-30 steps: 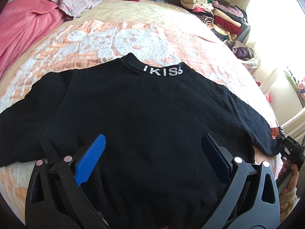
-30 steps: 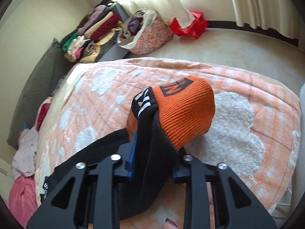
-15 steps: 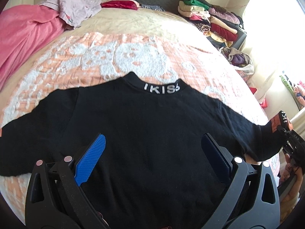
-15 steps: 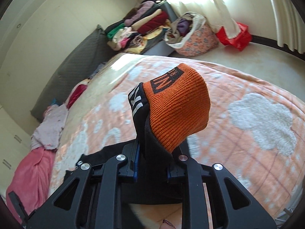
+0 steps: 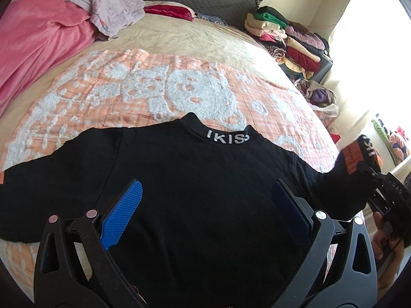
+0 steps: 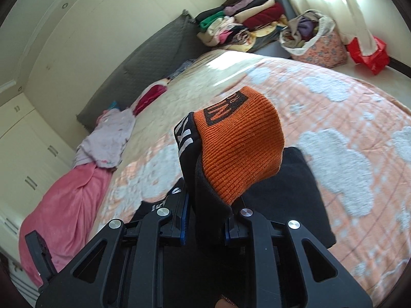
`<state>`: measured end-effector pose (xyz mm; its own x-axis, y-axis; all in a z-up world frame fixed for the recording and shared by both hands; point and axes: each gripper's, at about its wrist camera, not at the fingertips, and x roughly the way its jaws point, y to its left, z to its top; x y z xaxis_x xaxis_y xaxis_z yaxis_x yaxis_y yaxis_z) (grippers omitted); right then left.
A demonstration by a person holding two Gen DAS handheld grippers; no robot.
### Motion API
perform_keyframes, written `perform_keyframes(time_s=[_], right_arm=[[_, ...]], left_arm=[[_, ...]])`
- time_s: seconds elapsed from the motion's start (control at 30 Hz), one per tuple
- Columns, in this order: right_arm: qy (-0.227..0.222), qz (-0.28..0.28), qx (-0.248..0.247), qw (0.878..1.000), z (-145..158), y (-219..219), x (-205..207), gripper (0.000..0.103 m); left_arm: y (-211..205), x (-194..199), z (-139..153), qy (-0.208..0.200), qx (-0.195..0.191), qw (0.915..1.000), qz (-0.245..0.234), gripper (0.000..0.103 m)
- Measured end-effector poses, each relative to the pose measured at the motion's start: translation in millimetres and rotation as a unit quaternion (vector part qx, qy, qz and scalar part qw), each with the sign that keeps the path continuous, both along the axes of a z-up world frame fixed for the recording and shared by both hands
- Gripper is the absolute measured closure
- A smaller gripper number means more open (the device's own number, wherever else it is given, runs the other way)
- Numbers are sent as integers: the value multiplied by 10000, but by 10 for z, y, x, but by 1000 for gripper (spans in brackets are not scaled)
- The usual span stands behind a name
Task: Fold small clothes
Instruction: 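Carry the held sleeve across the sweatshirt body toward the left tool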
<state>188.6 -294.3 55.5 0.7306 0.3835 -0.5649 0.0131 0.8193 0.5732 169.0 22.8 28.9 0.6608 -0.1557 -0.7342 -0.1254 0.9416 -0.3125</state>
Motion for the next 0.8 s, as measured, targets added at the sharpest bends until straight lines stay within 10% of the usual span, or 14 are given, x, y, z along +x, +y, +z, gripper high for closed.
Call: perform_keyframes(time_s=[0.63,0.8], right_arm=[[429,1158,-356,9917,-384,1329,123,82],[491,1416,-388,9879,-453,1548,97,63]], left_arm=[[737,-272,-199,137,-825,9958,361,8],[867,-306,-220,152,-964,9939,507,8]])
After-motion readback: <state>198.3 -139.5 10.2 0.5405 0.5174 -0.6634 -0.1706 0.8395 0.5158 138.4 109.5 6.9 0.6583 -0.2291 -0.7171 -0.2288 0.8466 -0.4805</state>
